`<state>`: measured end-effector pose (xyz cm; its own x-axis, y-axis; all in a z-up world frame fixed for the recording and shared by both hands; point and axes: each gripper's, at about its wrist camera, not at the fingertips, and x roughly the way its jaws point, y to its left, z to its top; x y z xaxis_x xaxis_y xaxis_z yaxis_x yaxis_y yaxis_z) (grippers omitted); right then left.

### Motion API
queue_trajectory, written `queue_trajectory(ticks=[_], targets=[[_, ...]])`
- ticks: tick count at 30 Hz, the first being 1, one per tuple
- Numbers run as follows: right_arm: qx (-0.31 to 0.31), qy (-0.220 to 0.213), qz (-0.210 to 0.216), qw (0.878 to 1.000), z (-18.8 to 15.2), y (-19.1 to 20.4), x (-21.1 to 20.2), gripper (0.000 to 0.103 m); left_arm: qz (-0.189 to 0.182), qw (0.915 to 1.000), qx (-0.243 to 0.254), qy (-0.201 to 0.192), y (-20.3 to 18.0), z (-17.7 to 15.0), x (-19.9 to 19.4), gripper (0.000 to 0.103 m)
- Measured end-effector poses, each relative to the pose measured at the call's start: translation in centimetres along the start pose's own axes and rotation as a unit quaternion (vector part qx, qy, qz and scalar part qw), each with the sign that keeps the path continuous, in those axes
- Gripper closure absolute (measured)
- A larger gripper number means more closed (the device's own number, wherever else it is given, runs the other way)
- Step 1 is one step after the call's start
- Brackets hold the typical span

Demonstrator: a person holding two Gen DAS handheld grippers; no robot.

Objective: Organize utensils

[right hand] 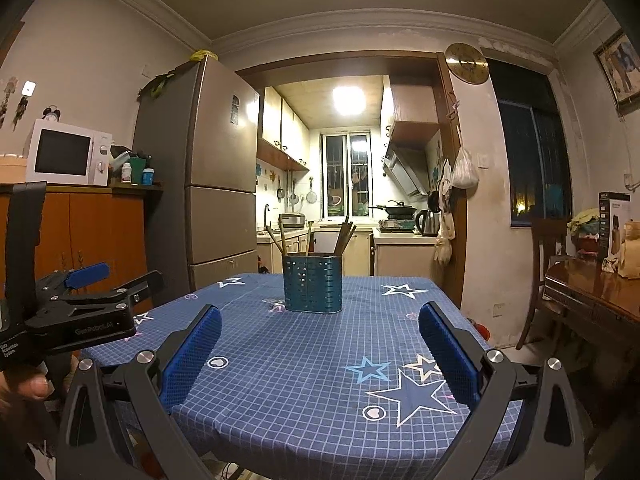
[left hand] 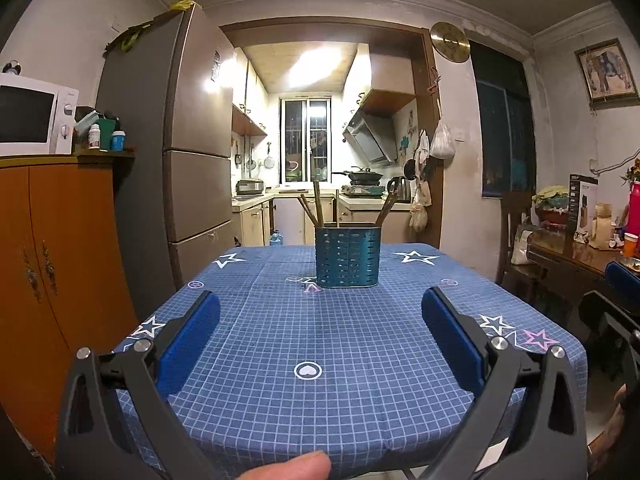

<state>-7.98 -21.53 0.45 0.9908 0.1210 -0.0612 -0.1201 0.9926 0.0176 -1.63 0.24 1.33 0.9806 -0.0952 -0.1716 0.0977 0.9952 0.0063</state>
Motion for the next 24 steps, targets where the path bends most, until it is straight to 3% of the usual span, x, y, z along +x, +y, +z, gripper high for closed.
queue_trajectory(ticks=[24], targets=[[-0.009, -0.011, 0.000, 1.000, 0.09, 0.65, -0.57, 0.005, 0.004, 1.0000, -0.003, -0.003, -0.16, -0.38, -0.84, 0.006]])
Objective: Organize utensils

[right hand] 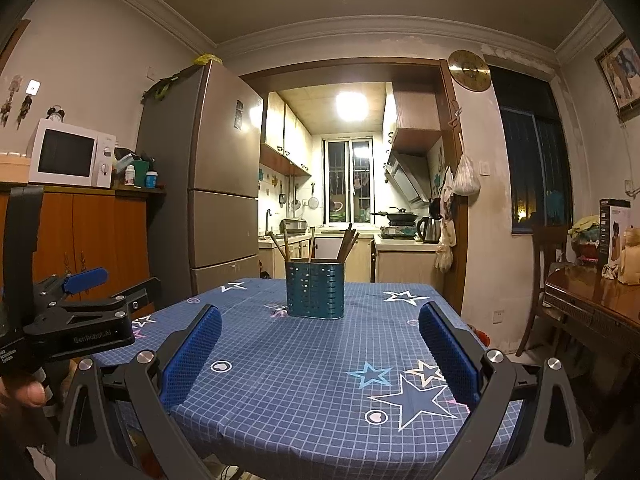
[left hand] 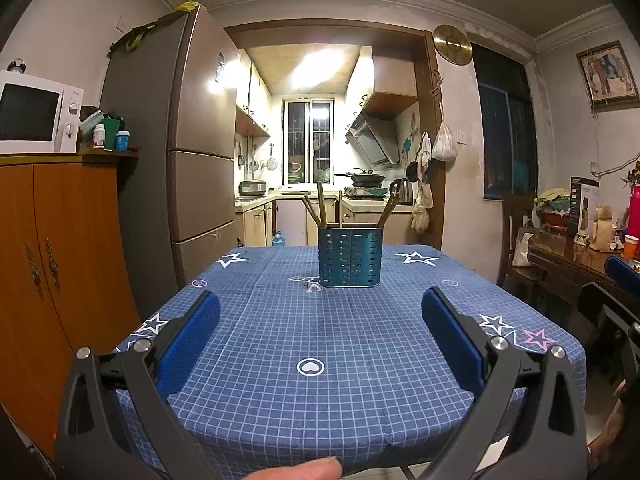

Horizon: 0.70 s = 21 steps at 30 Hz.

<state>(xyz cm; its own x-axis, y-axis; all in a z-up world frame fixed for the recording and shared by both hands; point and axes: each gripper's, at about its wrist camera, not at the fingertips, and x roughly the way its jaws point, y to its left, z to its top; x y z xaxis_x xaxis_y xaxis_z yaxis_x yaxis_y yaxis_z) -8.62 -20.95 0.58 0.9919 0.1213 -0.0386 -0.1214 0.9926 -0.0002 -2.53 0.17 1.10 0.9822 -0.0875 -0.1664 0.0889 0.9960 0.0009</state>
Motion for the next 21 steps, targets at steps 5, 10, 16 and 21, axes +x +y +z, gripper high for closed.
queue_trajectory(ticks=[5, 10, 16, 21], targets=[[-0.003, -0.003, -0.007, 1.000, -0.1, 0.0, 0.2, 0.005, 0.004, 1.0000, 0.003, -0.003, -0.1, -0.1, 0.0, 0.006], [0.000, -0.003, -0.020, 1.000, -0.3, -0.1, 0.6, 0.005, 0.012, 0.9998, 0.008, -0.010, -0.3, -0.3, -0.1, 0.006], [0.002, 0.004, -0.036, 0.999, -0.4, -0.1, 1.2, 0.005, 0.030, 0.9994, 0.010, -0.015, -0.1, -0.5, -0.2, 0.006], [0.002, 0.010, -0.040, 0.999, -0.5, 0.1, 1.6, 0.005, 0.037, 0.9992, 0.009, -0.011, -0.1, -0.5, 0.1, 0.006]])
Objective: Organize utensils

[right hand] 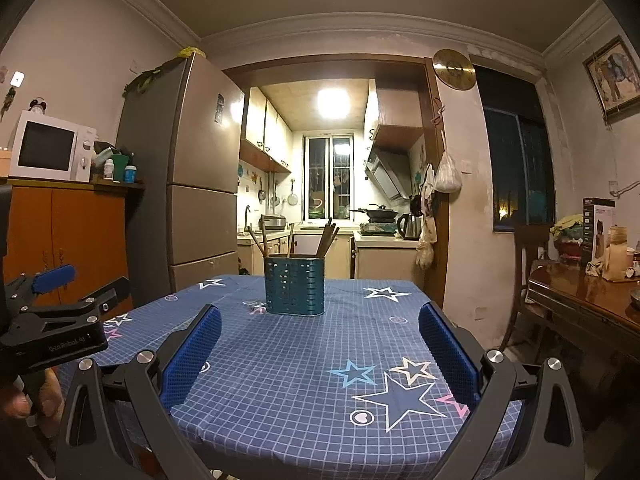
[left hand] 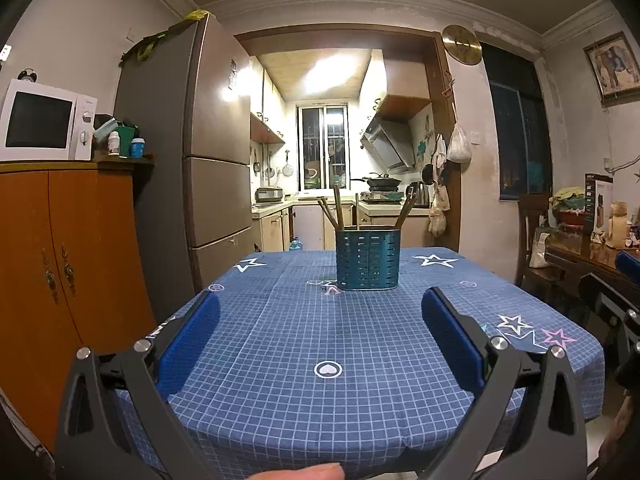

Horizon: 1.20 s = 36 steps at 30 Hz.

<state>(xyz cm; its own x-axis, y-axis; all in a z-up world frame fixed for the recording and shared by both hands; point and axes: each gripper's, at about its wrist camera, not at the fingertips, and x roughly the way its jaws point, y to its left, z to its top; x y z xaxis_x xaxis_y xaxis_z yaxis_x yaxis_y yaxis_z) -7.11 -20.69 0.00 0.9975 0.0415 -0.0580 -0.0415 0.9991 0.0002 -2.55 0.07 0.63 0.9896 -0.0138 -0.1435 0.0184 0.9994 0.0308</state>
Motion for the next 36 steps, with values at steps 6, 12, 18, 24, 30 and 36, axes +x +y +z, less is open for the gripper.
queue_trajectory(ticks=[6, 12, 18, 24, 30, 36], targets=[[0.002, 0.003, 0.002, 1.000, 0.0, 0.0, 0.2, 0.005, -0.005, 0.9999, 0.005, 0.007, -0.2, 0.0, 0.3, 0.006], [0.003, -0.001, 0.004, 1.000, -0.2, -0.1, 0.2, 0.005, -0.008, 0.9999, 0.007, 0.004, -0.3, 0.0, 0.3, 0.006], [0.005, -0.004, 0.006, 1.000, -0.4, -0.2, 0.1, 0.005, -0.016, 0.9999, 0.004, -0.005, -0.3, -0.1, 0.2, 0.006], [0.008, -0.029, 0.010, 1.000, -0.7, -0.3, -0.6, 0.005, -0.023, 0.9982, -0.016, -0.054, 0.1, -0.2, -1.1, 0.006], [0.012, -0.026, 0.014, 1.000, -1.0, -0.5, -0.4, 0.005, -0.030, 0.9975, -0.012, -0.063, -0.1, -0.4, -1.1, 0.006], [0.013, -0.029, 0.014, 0.999, -1.1, -0.6, -0.3, 0.005, -0.030, 0.9976, -0.014, -0.061, -0.3, -0.5, -0.8, 0.006]])
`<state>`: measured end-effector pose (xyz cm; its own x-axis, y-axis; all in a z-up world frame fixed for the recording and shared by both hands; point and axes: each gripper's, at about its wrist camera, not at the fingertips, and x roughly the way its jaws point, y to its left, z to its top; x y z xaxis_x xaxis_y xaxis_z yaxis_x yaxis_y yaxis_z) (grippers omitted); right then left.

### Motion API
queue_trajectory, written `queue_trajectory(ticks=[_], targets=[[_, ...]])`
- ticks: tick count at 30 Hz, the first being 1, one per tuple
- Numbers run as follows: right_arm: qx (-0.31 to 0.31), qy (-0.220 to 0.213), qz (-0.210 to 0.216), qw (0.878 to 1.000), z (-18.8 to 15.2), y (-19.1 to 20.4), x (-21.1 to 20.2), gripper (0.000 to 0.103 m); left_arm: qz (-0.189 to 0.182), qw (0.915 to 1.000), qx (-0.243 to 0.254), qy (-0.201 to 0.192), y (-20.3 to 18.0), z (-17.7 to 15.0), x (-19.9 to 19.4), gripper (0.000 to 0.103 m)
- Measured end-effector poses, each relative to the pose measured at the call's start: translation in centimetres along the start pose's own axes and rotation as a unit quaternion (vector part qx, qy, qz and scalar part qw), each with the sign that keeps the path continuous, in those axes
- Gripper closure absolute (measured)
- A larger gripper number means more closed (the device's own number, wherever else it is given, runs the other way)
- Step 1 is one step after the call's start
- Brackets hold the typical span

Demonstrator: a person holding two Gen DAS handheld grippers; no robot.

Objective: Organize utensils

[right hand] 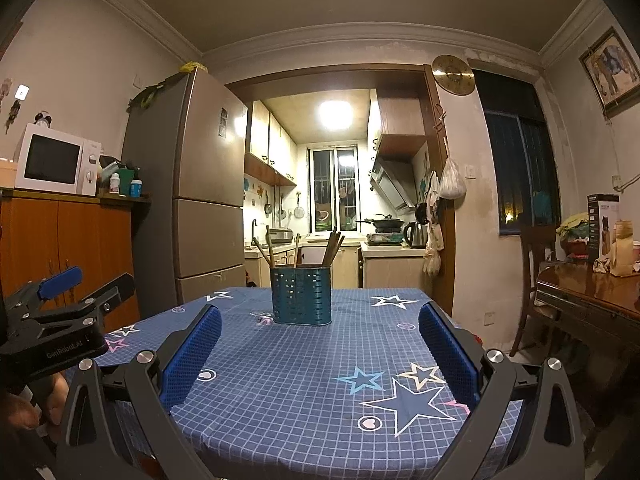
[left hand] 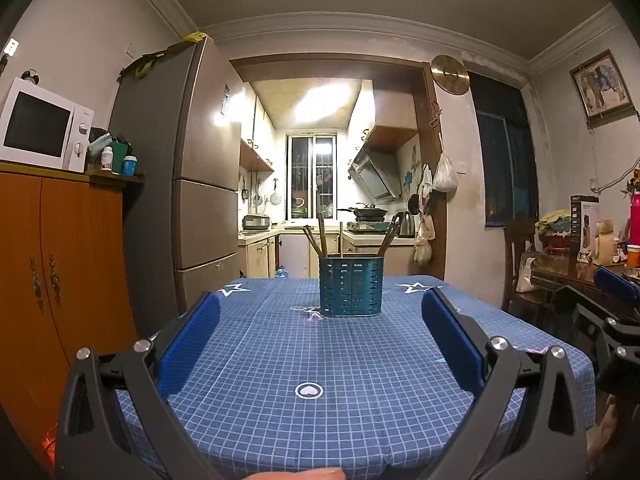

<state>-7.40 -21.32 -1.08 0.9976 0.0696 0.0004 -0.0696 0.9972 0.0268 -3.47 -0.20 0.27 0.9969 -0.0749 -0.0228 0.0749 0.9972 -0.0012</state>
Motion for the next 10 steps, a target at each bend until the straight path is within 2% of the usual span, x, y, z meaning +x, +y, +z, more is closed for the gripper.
queue_trajectory(ticks=[10], targets=[[-0.004, 0.006, 0.005, 1.000, 0.03, 0.23, 0.41, 0.005, -0.010, 0.9999, -0.003, 0.005, 0.19, -0.17, 0.25, 0.006]])
